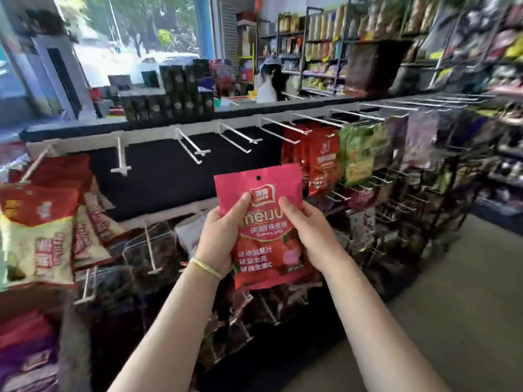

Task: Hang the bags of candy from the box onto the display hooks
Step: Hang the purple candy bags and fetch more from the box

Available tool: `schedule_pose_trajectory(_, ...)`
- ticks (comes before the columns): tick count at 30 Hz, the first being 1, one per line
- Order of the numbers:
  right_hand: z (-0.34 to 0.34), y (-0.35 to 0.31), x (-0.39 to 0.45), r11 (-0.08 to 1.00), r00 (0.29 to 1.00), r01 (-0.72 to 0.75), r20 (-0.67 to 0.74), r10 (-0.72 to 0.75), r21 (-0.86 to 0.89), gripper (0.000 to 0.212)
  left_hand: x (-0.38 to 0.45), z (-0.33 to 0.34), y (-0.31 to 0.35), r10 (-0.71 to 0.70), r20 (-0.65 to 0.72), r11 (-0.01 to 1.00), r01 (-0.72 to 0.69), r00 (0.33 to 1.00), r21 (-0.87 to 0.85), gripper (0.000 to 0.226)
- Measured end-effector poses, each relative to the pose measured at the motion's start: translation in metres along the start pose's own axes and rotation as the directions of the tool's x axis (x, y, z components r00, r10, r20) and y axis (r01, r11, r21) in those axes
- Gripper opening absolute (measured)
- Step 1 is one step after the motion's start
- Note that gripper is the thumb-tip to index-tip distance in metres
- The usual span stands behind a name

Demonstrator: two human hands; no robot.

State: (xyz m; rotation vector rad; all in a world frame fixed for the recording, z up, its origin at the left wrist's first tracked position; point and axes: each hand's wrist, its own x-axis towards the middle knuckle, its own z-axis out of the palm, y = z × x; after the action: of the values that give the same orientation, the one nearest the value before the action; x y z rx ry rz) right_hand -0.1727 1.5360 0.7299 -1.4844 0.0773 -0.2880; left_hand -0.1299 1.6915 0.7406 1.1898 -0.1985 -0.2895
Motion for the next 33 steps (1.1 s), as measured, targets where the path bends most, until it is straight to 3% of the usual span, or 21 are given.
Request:
schedule_pose_trajectory(3,-0.027,0.0,0.037,0.996,0.993,0.086,-0.084,-0.087,-0.025,0.028,0.038,0.027,-0.011,0.018,-0.021,1.0,-0.018,1.0,-0.001,0.027)
schedule_pose_trajectory(6,-0.038,0.011,0.075,0.968,0.942,0.235,-0.224,-0.249,-0.087,0.043,0.078,0.039,-0.023,0.026,-0.045,1.0,-0.026,0.999,-0.005,0.022)
schedule_pose_trajectory(10,-0.058,0.021,0.116,0.868,0.869,0.385,-0.194,-0.455,-0.313,0.035,0.126,0.05,-0.035,-0.017,-0.024,1.0,0.017,1.0,0.003,0.02)
schedule_pose_trajectory(12,-0.073,0.024,0.136,0.836,0.877,0.367,-0.148,-0.457,-0.407,0.024,0.146,0.058,-0.038,-0.019,-0.011,1.0,0.019,1.0,0.008,0.019)
schedule_pose_trajectory(16,-0.091,0.026,0.165,0.87,0.918,0.309,-0.118,-0.378,-0.385,0.03,0.176,0.076,-0.043,-0.006,-0.02,0.999,0.007,1.0,0.034,0.02)
schedule_pose_trajectory(22,-0.116,0.021,0.192,0.875,0.917,0.328,-0.104,-0.386,-0.356,0.032,0.201,0.103,-0.049,0.034,-0.078,0.999,-0.032,0.996,0.019,0.018)
schedule_pose_trajectory(33,-0.148,0.018,0.224,0.829,0.895,0.435,0.067,-0.441,-0.35,0.032,0.216,0.137,-0.064,0.126,-0.269,0.992,-0.125,0.955,0.021,0.017)
